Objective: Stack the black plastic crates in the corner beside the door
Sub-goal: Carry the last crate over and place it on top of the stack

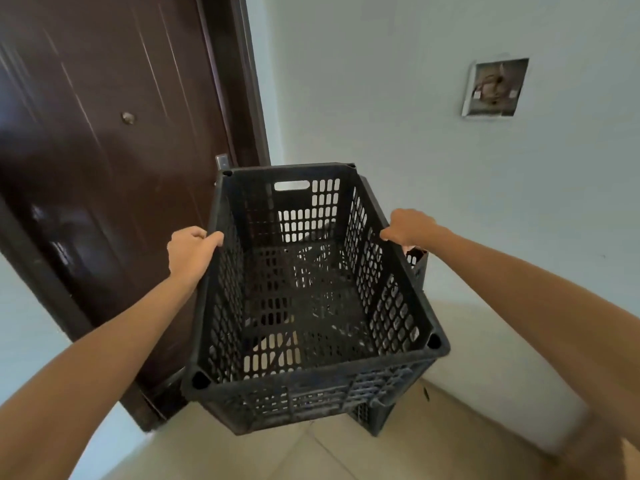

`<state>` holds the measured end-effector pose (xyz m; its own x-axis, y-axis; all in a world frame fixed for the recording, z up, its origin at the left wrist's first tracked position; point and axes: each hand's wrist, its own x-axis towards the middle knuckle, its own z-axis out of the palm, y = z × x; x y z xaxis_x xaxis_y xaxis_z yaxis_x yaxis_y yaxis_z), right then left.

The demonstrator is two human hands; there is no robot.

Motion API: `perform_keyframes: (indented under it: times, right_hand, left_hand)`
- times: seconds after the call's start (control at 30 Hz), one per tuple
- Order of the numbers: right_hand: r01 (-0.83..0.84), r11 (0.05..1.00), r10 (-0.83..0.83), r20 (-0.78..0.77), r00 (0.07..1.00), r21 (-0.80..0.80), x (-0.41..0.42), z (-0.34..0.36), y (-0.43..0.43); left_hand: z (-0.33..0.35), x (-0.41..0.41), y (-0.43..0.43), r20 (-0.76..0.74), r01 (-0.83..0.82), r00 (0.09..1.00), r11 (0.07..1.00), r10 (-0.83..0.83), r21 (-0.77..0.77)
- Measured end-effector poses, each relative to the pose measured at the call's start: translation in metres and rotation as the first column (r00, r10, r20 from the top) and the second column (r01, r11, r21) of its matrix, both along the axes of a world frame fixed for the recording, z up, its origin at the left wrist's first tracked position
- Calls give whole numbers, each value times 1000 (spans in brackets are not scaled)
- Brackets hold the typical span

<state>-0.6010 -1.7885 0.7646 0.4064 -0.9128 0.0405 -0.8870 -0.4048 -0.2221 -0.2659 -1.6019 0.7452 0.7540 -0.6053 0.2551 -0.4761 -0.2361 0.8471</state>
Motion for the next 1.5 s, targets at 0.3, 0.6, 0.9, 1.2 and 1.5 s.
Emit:
perform_keyframes:
  times: [0.3, 0.6, 0.9, 1.2, 1.5]
  right_hand:
    - [62, 998, -62, -1, 998, 26, 20, 28, -132]
    - [116, 993, -117, -49, 992, -13, 28, 21, -244]
    - [8, 999, -4, -140, 990, 31, 42, -5, -352]
    - [-227, 969, 238, -143, 961, 95, 58, -20, -469]
    - [-388, 921, 389, -186, 902, 45, 72, -28, -543]
  left_hand:
    - [10, 31, -155, -12, 85, 996, 995, -85, 45]
    - [1, 38, -280, -18, 128, 992, 991, -128, 23]
    - [-24, 33, -346, -74, 57, 996, 990, -47, 131]
    - [-43, -4, -389, -121, -162, 976, 975, 181, 153]
    - [-53, -46, -409, -50, -303, 947, 936, 316, 180]
